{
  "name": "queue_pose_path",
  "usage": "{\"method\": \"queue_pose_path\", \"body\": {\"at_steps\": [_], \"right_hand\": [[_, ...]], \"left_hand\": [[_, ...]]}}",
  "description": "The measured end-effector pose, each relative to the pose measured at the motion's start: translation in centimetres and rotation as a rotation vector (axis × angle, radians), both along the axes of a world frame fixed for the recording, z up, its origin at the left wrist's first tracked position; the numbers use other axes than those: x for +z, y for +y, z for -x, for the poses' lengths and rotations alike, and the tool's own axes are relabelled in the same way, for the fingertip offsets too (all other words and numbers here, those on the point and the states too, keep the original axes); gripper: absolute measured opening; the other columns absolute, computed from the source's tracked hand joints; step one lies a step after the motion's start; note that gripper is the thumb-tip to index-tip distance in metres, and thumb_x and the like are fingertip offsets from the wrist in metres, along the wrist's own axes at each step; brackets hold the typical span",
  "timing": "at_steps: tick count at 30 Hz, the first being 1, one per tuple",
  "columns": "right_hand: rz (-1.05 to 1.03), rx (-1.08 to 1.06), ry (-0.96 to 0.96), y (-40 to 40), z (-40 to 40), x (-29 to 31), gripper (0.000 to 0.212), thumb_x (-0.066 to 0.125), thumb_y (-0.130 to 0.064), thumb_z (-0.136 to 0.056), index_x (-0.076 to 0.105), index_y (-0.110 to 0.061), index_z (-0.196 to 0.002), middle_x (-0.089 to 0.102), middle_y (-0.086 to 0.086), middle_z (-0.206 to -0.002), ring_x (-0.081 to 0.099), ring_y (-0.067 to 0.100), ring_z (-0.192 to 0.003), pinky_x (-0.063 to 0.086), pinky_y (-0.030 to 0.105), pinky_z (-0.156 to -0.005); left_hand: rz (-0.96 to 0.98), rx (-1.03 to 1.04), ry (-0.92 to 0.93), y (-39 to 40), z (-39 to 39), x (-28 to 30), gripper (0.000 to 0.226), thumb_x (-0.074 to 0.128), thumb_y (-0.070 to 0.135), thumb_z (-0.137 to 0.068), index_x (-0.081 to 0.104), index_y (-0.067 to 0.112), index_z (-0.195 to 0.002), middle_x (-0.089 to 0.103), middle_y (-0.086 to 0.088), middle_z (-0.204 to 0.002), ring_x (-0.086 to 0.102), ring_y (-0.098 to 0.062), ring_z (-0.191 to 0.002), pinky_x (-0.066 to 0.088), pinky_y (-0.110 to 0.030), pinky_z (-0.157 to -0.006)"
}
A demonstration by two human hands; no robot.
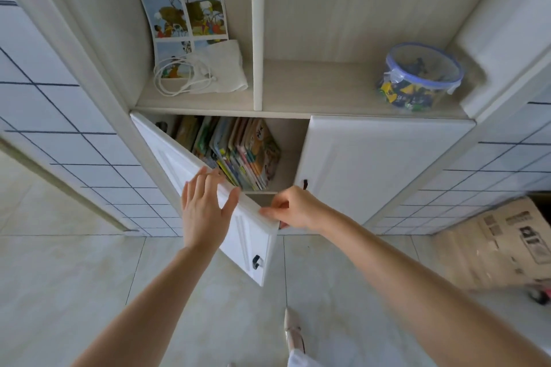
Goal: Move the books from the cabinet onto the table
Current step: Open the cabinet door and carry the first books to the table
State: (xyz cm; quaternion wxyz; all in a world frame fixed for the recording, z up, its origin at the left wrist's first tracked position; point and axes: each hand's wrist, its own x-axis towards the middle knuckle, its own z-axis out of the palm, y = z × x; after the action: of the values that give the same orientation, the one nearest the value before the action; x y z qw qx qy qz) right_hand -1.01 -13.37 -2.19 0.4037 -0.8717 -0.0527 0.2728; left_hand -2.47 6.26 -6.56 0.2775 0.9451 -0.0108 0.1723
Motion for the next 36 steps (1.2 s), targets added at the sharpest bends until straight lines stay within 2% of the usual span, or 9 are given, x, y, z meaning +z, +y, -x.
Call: {"method": "queue_pose_path", "body": {"at_steps": [8,11,13,16,20,25,30,33,36], "right_hand": [[-0.119,-0.065,0.144,7.4,7.1,-1.2,0.034,0.071,-0.052,-0.078,0.065,-0.019,-0.076,0.065,0.000,-0.081,0.062,0.019,-0.083,0.054,0.040,-0.083],[-0.157,-0.068,0.267,10.7,9.2,-1.5,0.036,0.067,-0.054,-0.080,0.064,-0.021,-0.093,0.065,-0.002,-0.091,0.062,0.020,-0.094,0.051,0.036,-0.093],[-0.229,-0.108,0.381,13.0,10.4,-1.9,0.058,0.067,-0.053,-0.080,0.056,-0.015,-0.122,0.068,0.003,-0.108,0.064,0.020,-0.105,0.049,0.038,-0.100],[-0.298,-0.090,0.453,16.2,11.2,-2.3,0.076,0.066,-0.050,-0.082,0.039,-0.010,-0.141,0.064,0.009,-0.124,0.061,0.020,-0.114,0.047,0.038,-0.103],[-0.307,-0.047,0.453,20.1,12.0,-2.3,0.072,0.067,-0.056,-0.074,0.053,-0.014,-0.131,0.069,0.006,-0.115,0.063,0.020,-0.109,0.048,0.041,-0.101],[-0.330,-0.059,0.536,23.5,12.2,-2.3,0.074,0.070,-0.048,-0.079,0.041,-0.014,-0.137,0.065,0.010,-0.122,0.067,0.023,-0.104,0.050,0.036,-0.097],[-0.396,-0.091,0.604,25.9,12.6,-1.7,0.065,0.069,-0.040,-0.084,0.037,-0.016,-0.135,0.059,0.011,-0.130,0.067,0.025,-0.105,0.049,0.035,-0.096],[-0.389,-0.081,0.585,27.1,12.6,-1.4,0.066,0.069,-0.041,-0.084,0.037,-0.014,-0.134,0.060,0.012,-0.128,0.067,0.024,-0.106,0.049,0.038,-0.100],[-0.372,-0.067,0.583,28.1,12.3,-1.2,0.069,0.070,-0.042,-0.083,0.037,-0.012,-0.135,0.058,0.012,-0.129,0.065,0.023,-0.108,0.051,0.034,-0.094]], "left_hand": [[0.174,-0.072,0.008,6.3,4.0,0.3,0.030,0.061,0.030,-0.089,0.053,0.014,-0.112,0.049,-0.004,-0.135,0.050,-0.025,-0.123,0.049,-0.047,-0.094],[0.274,-0.031,0.052,8.6,5.0,0.1,0.050,0.066,0.022,-0.088,0.043,0.014,-0.132,0.034,-0.002,-0.152,0.041,-0.017,-0.132,0.044,-0.036,-0.096],[0.463,-0.021,0.144,10.2,5.5,0.1,0.066,0.067,0.021,-0.088,0.032,0.018,-0.143,0.034,-0.003,-0.153,0.038,-0.019,-0.138,0.042,-0.042,-0.104],[0.714,0.005,0.286,12.5,5.8,0.5,0.068,0.068,0.021,-0.089,0.029,0.024,-0.144,0.044,0.008,-0.140,0.048,-0.017,-0.128,0.055,-0.034,-0.084],[0.646,0.004,0.368,15.7,6.0,0.8,0.060,0.066,0.024,-0.089,0.039,0.017,-0.142,0.047,0.004,-0.134,0.064,-0.004,-0.096,0.052,-0.015,-0.065],[0.573,0.014,0.447,19.6,6.1,0.9,0.058,0.070,0.030,-0.085,0.045,0.020,-0.136,0.057,-0.005,-0.127,0.058,-0.020,-0.113,0.054,-0.031,-0.076],[0.472,0.010,0.483,22.0,6.2,1.5,0.044,0.068,0.037,-0.085,0.050,0.027,-0.124,0.060,-0.001,-0.108,0.062,-0.021,-0.098,0.053,-0.030,-0.069],[0.579,0.002,0.541,23.5,5.8,1.6,0.015,0.060,0.036,-0.092,0.055,0.039,-0.106,0.065,-0.008,-0.112,0.067,-0.024,-0.093,0.059,-0.044,-0.075],[0.634,-0.007,0.598,24.6,5.5,2.3,0.015,0.057,0.026,-0.095,0.057,0.039,-0.103,0.066,-0.009,-0.111,0.069,-0.024,-0.089,0.059,-0.043,-0.074]]}}
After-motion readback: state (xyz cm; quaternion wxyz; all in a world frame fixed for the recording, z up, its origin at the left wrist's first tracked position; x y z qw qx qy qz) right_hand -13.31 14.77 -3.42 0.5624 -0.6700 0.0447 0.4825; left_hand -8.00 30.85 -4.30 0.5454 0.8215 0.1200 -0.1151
